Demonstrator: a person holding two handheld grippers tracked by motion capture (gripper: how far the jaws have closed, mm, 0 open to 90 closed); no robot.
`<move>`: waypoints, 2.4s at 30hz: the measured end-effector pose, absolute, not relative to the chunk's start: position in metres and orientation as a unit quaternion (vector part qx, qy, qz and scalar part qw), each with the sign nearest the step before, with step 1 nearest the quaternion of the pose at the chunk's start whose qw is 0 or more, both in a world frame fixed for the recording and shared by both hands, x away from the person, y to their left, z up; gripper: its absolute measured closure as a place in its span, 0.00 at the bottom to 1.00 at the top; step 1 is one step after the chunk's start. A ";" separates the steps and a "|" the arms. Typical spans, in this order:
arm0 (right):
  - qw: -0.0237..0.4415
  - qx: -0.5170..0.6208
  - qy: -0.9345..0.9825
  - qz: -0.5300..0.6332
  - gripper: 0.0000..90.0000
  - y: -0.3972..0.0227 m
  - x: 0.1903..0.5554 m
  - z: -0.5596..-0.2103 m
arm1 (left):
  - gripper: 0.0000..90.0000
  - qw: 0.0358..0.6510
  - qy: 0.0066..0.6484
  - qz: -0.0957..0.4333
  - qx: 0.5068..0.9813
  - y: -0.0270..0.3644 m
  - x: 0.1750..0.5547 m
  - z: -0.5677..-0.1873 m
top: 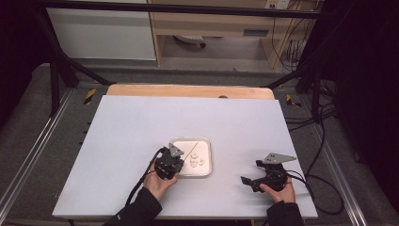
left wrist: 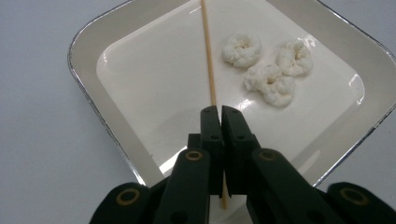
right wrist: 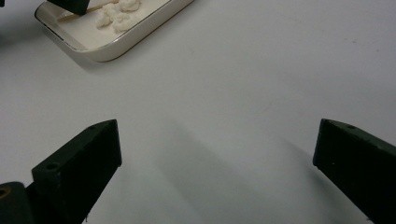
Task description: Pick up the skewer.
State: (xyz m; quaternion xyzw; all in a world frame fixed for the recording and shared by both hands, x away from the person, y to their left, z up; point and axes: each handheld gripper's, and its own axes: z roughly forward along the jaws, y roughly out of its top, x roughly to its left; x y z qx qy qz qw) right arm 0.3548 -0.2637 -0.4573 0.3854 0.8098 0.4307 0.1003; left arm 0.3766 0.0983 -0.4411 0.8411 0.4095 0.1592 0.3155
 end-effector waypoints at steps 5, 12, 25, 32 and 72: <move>0.100 0.386 0.810 0.431 0.02 -0.263 0.355 -0.458 | 0.98 0.323 0.414 0.156 0.836 0.100 0.377 -0.442; 0.101 0.383 0.811 0.431 0.02 -0.263 0.355 -0.458 | 0.98 0.341 0.415 0.152 0.830 0.107 0.377 -0.440; 0.100 0.383 0.811 0.431 0.02 -0.263 0.355 -0.458 | 0.98 0.382 0.408 0.155 0.815 0.122 0.374 -0.425; 0.102 0.383 0.811 0.431 0.02 -0.263 0.355 -0.457 | 0.98 0.391 0.388 0.153 0.821 0.124 0.370 -0.418; 0.206 0.290 0.861 0.365 0.04 -0.224 0.344 -0.432 | 0.98 0.393 0.273 0.108 0.871 0.098 0.358 -0.397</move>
